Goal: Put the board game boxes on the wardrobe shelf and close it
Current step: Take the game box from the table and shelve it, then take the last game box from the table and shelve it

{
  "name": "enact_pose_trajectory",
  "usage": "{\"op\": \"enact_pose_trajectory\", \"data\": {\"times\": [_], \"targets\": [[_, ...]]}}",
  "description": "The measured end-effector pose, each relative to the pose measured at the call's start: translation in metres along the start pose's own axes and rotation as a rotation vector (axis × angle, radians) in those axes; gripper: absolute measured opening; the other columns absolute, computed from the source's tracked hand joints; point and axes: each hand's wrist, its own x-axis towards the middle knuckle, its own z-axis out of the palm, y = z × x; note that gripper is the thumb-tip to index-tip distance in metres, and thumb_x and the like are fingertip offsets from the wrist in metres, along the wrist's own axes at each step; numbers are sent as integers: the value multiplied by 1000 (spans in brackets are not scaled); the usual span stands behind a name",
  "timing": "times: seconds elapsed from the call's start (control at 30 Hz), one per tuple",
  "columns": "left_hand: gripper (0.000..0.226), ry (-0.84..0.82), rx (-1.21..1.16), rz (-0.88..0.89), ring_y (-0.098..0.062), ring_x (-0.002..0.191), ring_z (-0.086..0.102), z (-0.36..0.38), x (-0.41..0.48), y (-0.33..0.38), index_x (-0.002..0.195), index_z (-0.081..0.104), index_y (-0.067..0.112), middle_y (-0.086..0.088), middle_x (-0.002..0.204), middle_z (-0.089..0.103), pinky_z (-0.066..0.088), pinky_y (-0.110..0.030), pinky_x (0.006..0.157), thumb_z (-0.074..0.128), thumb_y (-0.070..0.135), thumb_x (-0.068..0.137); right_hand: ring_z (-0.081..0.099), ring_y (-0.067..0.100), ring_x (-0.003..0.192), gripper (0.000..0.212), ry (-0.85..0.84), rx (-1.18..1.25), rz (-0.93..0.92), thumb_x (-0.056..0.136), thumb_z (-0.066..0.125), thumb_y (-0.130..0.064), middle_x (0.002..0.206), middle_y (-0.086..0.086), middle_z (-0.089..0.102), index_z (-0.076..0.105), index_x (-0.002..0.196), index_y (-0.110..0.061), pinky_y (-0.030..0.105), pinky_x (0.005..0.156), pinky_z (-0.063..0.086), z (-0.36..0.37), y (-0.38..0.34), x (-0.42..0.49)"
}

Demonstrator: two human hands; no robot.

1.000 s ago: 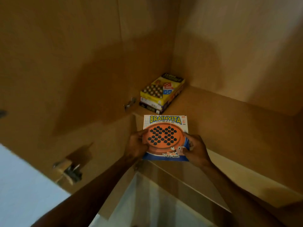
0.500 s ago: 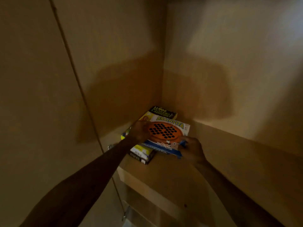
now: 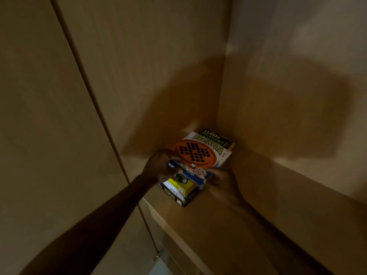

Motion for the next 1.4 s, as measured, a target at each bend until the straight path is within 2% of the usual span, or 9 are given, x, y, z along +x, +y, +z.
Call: {"op": "enact_pose_trajectory", "data": {"times": [0.13,0.23,0.4,0.57,0.7,0.97,1.17,1.27,1.4], "targets": [[37,68,78,-38,-12,103,59,13,-9,-4,109,67,33,7,117,64,50,-30,82,72,40,74,48,13,123,47,3,20,-6,80,70,-13,129,2,46,61,126,-24,36,99,51,1,6,-3],[31,126,-6,-85,-12,98,62,23,-20,-3,109,67,31,7,116,66,55,-33,79,63,36,78,42,11,125,61,16,45,8,81,71,-12,133,3,42,51,136,-29,33,104,45,4,4,-18],[30,341,-253,-334,-5,103,56,46,-75,-8,115,66,23,9,111,62,46,-26,88,69,24,85,53,9,110,69,46,115,-9,85,68,-18,123,-6,48,37,144,-35,34,87,52,25,1,-61],[34,395,-440,-542,-9,106,60,67,-176,-25,119,65,21,6,121,64,46,-25,83,71,22,85,58,7,101,53,25,173,-35,87,65,-22,120,-4,53,48,137,-27,35,78,54,61,-15,-105],[33,430,-487,-636,-7,108,60,66,-277,-31,120,64,23,10,121,64,47,-25,83,69,24,87,62,10,99,50,-154,209,-5,83,65,-18,117,-5,59,53,131,-27,37,80,55,103,-43,-149],[30,731,-483,-905,-1,103,61,42,-528,-22,115,67,26,15,114,67,48,-26,84,69,21,86,63,10,93,47,-554,236,-121,85,66,-19,108,-3,64,55,131,-21,32,83,55,198,-146,-275],[27,1042,-458,-1148,0,105,60,25,-731,14,114,65,28,17,114,66,51,-35,92,66,21,87,63,5,83,46,-876,278,-302,83,66,-14,102,-3,65,58,127,-20,30,82,54,281,-247,-415],[29,1193,-395,-1264,-4,104,62,17,-808,39,114,67,25,14,112,68,53,-41,91,68,20,86,63,1,86,45,-1060,285,-393,84,64,-17,103,-7,63,56,128,-23,19,79,50,313,-296,-480],[29,1442,-284,-1414,-5,102,61,14,-910,75,113,66,25,11,111,67,53,-36,86,69,18,86,63,2,88,47,-1316,261,-583,84,65,-18,102,-7,64,56,130,-24,17,78,50,360,-363,-581]]}}
